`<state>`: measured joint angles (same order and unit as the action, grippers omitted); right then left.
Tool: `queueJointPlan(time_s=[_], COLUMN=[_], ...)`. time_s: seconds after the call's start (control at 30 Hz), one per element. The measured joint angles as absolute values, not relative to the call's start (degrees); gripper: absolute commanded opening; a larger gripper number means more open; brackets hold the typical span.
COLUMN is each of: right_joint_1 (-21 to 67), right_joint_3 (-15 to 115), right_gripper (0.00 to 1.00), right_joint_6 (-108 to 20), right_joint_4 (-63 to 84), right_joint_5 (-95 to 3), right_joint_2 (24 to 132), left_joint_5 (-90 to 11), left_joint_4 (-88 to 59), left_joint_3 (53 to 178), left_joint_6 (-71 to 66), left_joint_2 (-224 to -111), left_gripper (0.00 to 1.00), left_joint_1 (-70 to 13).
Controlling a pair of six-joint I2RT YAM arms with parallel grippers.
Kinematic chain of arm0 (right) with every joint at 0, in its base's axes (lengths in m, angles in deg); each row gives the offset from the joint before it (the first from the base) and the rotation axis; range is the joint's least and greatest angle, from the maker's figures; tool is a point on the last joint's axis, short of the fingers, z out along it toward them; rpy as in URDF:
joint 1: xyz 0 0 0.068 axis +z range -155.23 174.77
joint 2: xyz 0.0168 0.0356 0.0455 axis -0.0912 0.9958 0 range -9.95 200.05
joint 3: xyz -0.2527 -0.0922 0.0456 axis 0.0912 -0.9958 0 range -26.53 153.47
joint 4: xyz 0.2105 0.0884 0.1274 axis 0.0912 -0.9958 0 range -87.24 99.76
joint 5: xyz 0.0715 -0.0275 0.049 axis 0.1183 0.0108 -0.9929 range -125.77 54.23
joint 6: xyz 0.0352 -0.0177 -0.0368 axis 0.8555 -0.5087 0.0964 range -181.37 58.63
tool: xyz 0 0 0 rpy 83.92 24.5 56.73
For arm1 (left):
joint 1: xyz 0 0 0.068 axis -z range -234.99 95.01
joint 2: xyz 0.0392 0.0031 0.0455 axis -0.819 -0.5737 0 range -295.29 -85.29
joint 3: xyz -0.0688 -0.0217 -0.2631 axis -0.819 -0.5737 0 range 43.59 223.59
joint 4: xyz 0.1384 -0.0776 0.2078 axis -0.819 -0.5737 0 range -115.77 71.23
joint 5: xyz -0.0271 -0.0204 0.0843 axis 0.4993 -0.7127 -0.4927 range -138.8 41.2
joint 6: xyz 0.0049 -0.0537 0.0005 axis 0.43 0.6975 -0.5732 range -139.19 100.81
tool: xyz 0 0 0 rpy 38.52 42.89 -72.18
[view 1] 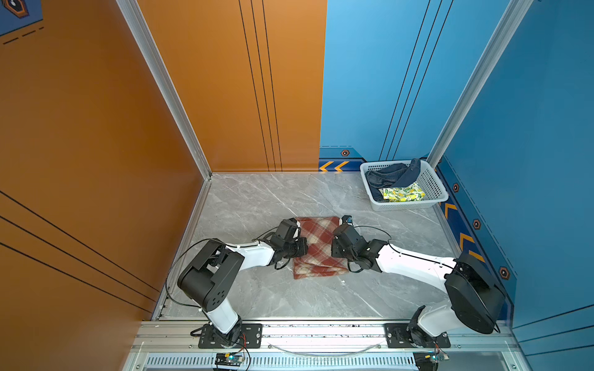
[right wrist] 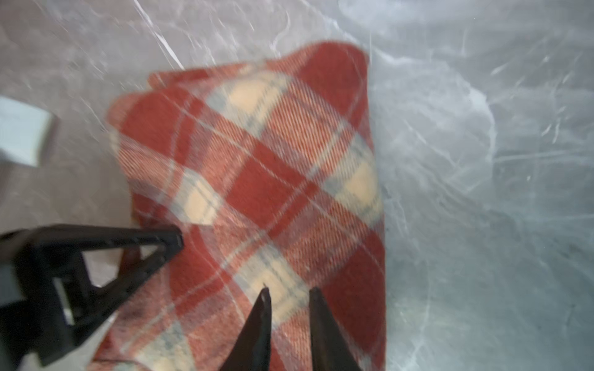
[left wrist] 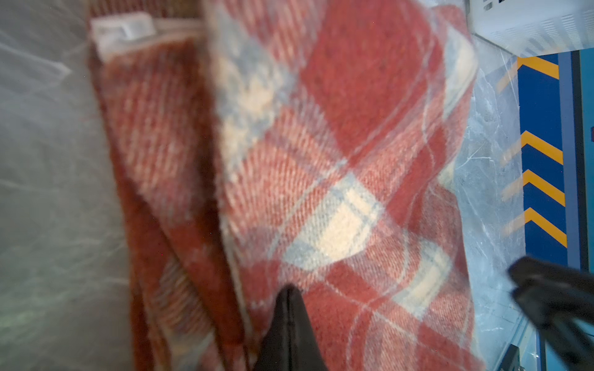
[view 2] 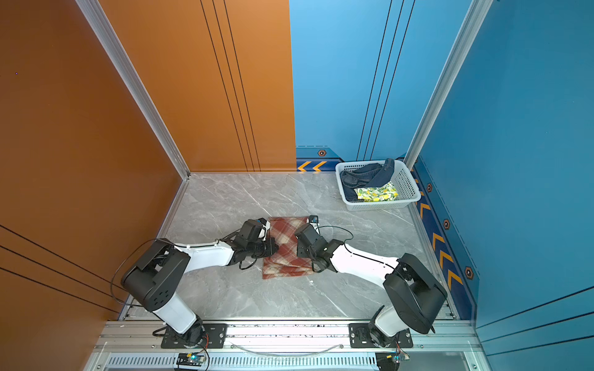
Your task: Fold and stack the skirts
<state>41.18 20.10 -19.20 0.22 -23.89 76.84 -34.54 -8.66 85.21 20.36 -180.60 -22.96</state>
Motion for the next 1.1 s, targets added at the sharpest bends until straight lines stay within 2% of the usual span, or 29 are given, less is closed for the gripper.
queueJointPlan(time_s=[0.23,0.43,0.6,0.8,0.9,1.03,1.07,1.1], right_joint_1=[41.7,37.2,33.2,31.5,31.2,30.0,29.6,29.2], right_joint_3=[18.6,26.9,36.5,38.2,40.4,43.3,43.4,43.4], right_gripper=[0.26,0.27,0.27,0.28,0.32,0.46,0.49,0.52], right_joint_6=[-18.1,-21.2,-23.3,-23.9,-24.5,-26.7,-27.2,-27.7], right_joint_4=[-0.4,-1.4,1.0,2.3,2.1,1.6,1.2,0.5], right_joint_5=[-24.2,-24.7,-26.5,-28.7,-29.6,-30.8,-31.0,-31.1], right_joint_2=[78.8,79.9,88.4,98.3,99.6,98.5,97.6,96.3], left_joint_5=[-34.5,-34.4,-34.4,-34.3,-34.4,-35.0,-35.3,-35.5], left_joint_4=[-8.7,-8.7,-8.7,-8.9,-9.8,-13.3,-14.6,-16.1], left_joint_3=[85.2,85.2,85.2,85.2,85.3,86.2,86.5,86.8], left_joint_6=[20.8,20.8,20.8,20.8,20.7,20.4,20.1,19.8], left_joint_2=[-180.6,-180.6,-180.6,-180.5,-180.3,-179.0,-178.4,-177.6], left_gripper=[0.0,0.0,0.0,0.0,0.0,0.0,0.05,0.15], left_joint_1=[-23.0,-23.0,-23.1,-23.1,-23.4,-24.2,-24.3,-24.5])
